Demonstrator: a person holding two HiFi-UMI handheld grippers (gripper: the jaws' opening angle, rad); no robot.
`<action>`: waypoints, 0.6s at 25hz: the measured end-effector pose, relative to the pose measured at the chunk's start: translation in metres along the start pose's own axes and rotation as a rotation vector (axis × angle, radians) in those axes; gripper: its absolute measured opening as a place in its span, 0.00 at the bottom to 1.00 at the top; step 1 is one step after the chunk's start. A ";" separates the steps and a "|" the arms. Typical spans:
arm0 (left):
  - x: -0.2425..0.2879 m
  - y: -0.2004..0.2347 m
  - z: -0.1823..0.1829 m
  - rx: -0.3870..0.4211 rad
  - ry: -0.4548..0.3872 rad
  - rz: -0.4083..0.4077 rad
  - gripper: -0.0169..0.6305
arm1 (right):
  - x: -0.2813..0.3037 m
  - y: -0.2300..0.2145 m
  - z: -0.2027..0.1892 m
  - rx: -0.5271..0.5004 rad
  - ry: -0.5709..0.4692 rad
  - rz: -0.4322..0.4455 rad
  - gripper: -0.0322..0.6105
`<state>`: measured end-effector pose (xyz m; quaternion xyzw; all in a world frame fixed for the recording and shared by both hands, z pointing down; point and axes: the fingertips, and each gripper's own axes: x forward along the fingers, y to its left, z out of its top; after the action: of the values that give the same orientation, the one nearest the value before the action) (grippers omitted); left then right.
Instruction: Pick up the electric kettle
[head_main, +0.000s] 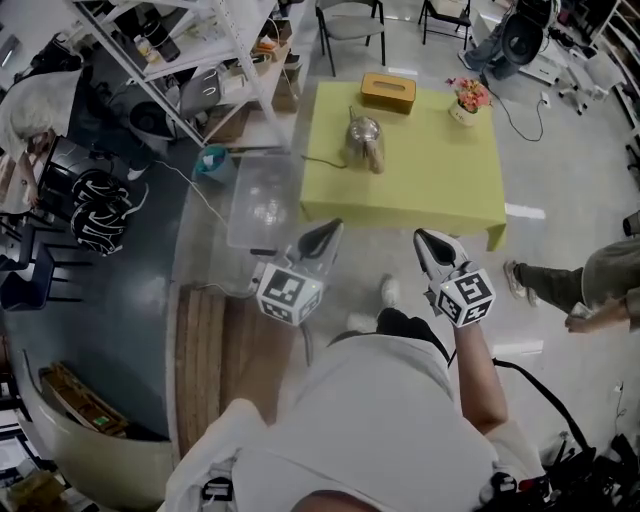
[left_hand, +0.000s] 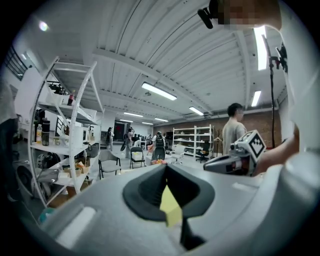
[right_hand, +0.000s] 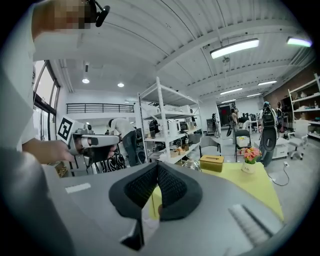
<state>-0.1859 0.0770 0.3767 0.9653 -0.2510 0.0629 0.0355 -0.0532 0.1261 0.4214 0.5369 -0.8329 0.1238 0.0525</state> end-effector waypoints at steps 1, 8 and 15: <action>0.001 0.002 0.000 -0.001 -0.002 -0.001 0.03 | 0.002 -0.001 0.002 -0.001 0.000 0.000 0.06; 0.012 0.019 -0.002 -0.004 -0.005 0.014 0.03 | 0.019 -0.009 0.009 -0.006 -0.008 0.020 0.06; 0.041 0.031 0.004 0.002 -0.011 0.029 0.03 | 0.044 -0.039 0.020 -0.016 -0.002 0.056 0.06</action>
<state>-0.1654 0.0301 0.3793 0.9618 -0.2653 0.0584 0.0324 -0.0348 0.0666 0.4178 0.5129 -0.8487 0.1178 0.0526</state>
